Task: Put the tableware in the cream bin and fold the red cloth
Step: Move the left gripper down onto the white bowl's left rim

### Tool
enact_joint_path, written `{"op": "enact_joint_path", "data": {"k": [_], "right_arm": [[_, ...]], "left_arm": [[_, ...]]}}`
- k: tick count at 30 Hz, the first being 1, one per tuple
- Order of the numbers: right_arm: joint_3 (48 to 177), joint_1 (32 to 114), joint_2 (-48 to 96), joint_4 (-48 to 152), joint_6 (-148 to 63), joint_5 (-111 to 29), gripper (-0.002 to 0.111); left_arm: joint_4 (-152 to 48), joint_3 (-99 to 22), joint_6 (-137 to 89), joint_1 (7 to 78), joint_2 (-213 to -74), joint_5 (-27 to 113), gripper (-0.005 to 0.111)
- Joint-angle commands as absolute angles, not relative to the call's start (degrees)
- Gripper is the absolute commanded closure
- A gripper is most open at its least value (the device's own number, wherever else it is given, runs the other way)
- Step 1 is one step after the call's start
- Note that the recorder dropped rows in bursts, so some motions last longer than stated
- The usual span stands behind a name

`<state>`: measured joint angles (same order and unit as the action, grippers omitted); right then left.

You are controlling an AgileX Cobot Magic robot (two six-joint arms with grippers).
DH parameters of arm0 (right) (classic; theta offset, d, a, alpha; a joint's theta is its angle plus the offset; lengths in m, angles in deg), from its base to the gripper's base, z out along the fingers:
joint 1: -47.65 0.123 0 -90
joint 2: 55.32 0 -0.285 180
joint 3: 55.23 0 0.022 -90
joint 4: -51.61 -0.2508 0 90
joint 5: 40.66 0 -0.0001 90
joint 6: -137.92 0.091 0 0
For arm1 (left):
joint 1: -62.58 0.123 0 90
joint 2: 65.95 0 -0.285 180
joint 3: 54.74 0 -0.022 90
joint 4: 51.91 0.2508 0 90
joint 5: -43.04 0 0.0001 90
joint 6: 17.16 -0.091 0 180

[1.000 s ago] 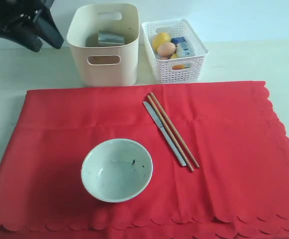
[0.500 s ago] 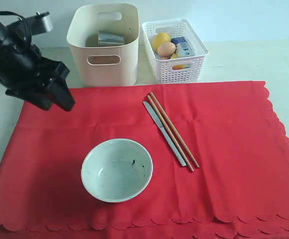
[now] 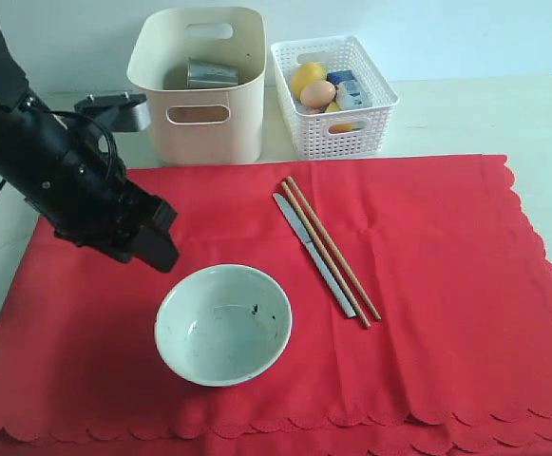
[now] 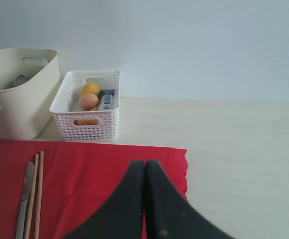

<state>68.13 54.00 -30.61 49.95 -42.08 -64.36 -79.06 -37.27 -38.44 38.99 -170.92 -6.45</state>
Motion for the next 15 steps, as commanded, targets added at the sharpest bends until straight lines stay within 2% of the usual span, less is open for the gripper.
{"op": "enact_joint_path", "data": {"k": [1, 15], "right_arm": [[68.0, 53.6, -30.8, 50.1, -42.5, -63.9, 0.108], [68.0, 53.6, -30.8, 50.1, -43.1, -63.9, 0.108]], "left_arm": [[-79.3, -34.1, -39.6, 36.3, -172.2, -3.0, 0.051], [-79.7, -28.7, -39.6, 30.1, -172.4, 9.6, 0.054]]}}
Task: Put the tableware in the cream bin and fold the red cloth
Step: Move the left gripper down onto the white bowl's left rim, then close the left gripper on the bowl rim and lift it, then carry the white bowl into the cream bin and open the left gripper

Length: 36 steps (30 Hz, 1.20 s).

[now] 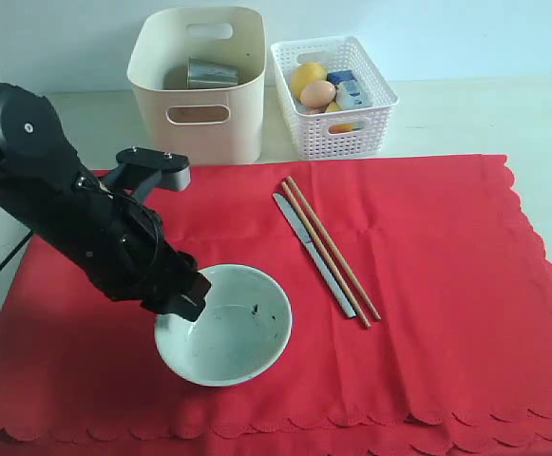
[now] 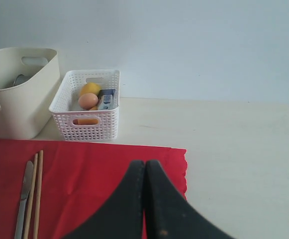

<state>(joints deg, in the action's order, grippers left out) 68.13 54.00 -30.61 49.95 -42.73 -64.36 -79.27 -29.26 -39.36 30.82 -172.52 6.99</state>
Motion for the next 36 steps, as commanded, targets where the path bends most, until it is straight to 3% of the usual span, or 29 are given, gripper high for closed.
{"op": "enact_joint_path", "data": {"k": [1, 7, 11, 13, 15, 25, 36], "right_arm": [[68.0, 53.6, -30.8, 50.1, -43.1, -63.9, 0.108], [68.0, 53.6, -30.8, 50.1, -43.4, -63.9, 0.108], [68.6, 53.6, -31.6, 50.1, -43.5, -64.5, 0.108], [68.8, 53.6, -33.3, 50.1, -43.5, -65.4, 0.108], [68.8, 53.6, -34.6, 50.1, -43.5, -65.8, 0.108], [67.8, 53.6, -37.5, 50.3, -43.6, -66.3, 0.108], [66.7, 53.6, -37.5, 48.6, -42.9, -64.8, 0.108]], "left_arm": [[-79.7, -28.7, -39.6, 30.1, -172.4, 9.7, 0.056], [-79.7, -28.7, -39.6, 30.1, -173.0, 9.9, 0.069], [-79.6, -28.7, -39.6, 30.1, -176.2, 9.5, 0.069], [-79.8, -28.7, -39.5, 30.1, -177.2, 9.4, 0.081], [-79.8, -28.8, -39.5, 30.1, -177.2, 9.9, 0.107], [-79.6, -30.1, -39.0, 31.2, -165.5, 9.2, 0.107], [-79.0, -44.5, -38.2, 42.1, -161.1, 4.0, 0.107]]}}
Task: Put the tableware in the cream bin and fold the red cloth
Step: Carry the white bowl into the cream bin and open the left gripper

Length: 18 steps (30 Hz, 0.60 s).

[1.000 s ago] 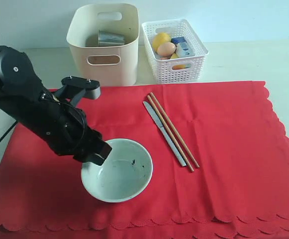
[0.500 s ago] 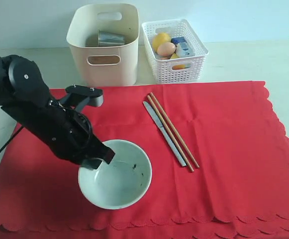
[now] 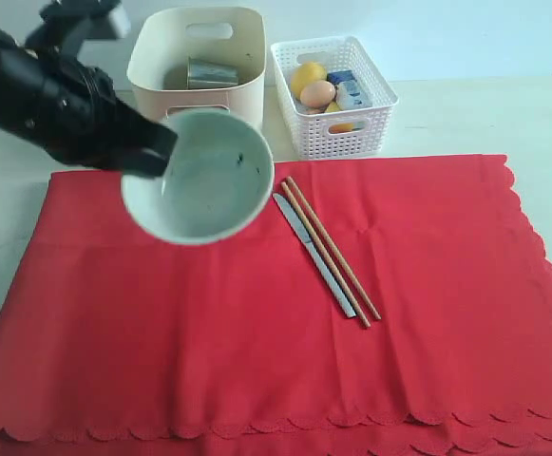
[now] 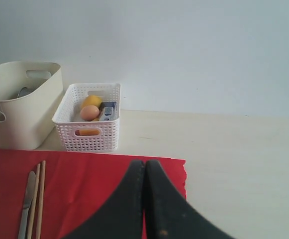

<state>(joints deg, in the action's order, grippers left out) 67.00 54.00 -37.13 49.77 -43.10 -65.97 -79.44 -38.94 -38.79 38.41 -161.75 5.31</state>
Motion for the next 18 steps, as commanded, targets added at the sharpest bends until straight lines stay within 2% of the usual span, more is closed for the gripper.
{"op": "enact_joint_path", "data": {"k": [1, 5, 10, 18], "right_arm": [[66.7, 53.6, -37.5, 48.6, -42.9, -64.9, 0.108], [66.0, 53.6, -37.5, 49.2, -42.1, -69.6, 0.108], [59.7, 53.6, -37.5, 49.2, -42.1, -65.3, 0.108], [58.1, 53.6, -37.5, 52.3, -42.5, -64.0, 0.108]], "left_arm": [[-78.8, -46.0, -38.2, 42.8, -161.2, 4.0, 0.107], [-77.8, -52.3, -38.2, 46.0, -162.7, 3.9, 0.107], [-77.7, -60.6, -38.2, 48.3, -168.0, 4.0, 0.107], [-78.1, -72.1, -38.0, 48.3, -180.0, 4.8, 0.107]]}}
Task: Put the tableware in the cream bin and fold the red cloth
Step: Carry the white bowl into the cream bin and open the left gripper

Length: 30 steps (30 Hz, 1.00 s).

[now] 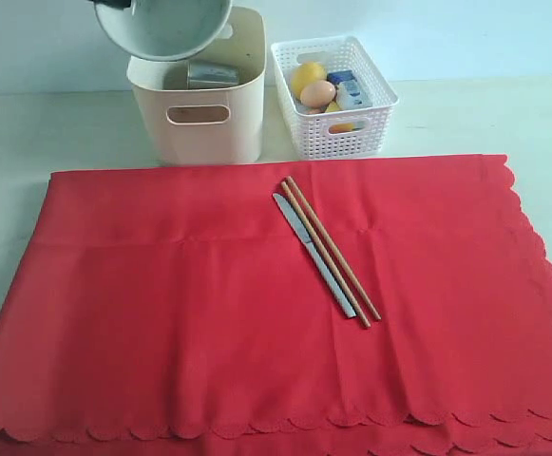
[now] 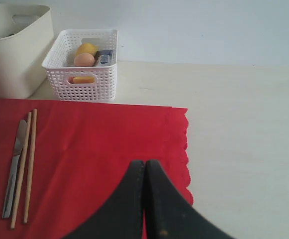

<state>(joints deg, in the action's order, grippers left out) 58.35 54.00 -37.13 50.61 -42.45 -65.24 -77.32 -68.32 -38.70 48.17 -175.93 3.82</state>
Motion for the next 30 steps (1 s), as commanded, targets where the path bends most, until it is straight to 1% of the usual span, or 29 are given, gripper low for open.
{"op": "enact_joint_path", "data": {"k": [1, 10, 14, 20, 22, 25, 26, 30], "right_arm": [[57.0, 53.6, -37.5, 52.6, -42.5, -63.1, 0.108], [55.2, 53.6, -37.5, 52.0, -42.5, -61.7, 0.108], [55.2, 53.6, -37.5, 52.0, -42.5, -61.7, 0.108], [55.2, 53.6, -37.5, 52.0, -42.5, -61.7, 0.108], [55.2, 53.6, -37.5, 52.0, -42.5, -61.7, 0.108], [55.2, 53.6, -37.5, 52.0, -42.5, -61.7, 0.108], [55.2, 53.6, -37.5, 52.0, -42.5, -61.7, 0.108], [55.2, 53.6, -37.5, 52.0, -42.5, -61.7, 0.108]], "left_arm": [[-78.1, -74.3, -38.0, 48.3, -182.7, 5.5, 0.107], [-78.1, -86.1, -37.8, 48.3, -199.6, 14.6, 0.107], [-78.1, -88.8, -37.8, 48.6, -203.6, 15.3, 0.107], [-78.0, -89.6, -37.8, 48.8, -206.6, 18.6, 0.107], [-78.0, -89.6, -37.8, 48.8, -207.1, 18.9, 0.103], [-77.8, -89.6, -37.8, 48.8, -207.8, 19.1, 0.091], [-77.7, -89.6, -37.9, 48.8, -208.1, 19.1, 0.084], [-77.6, -89.6, -37.9, 48.9, -208.1, 19.2, 0.067]]}}
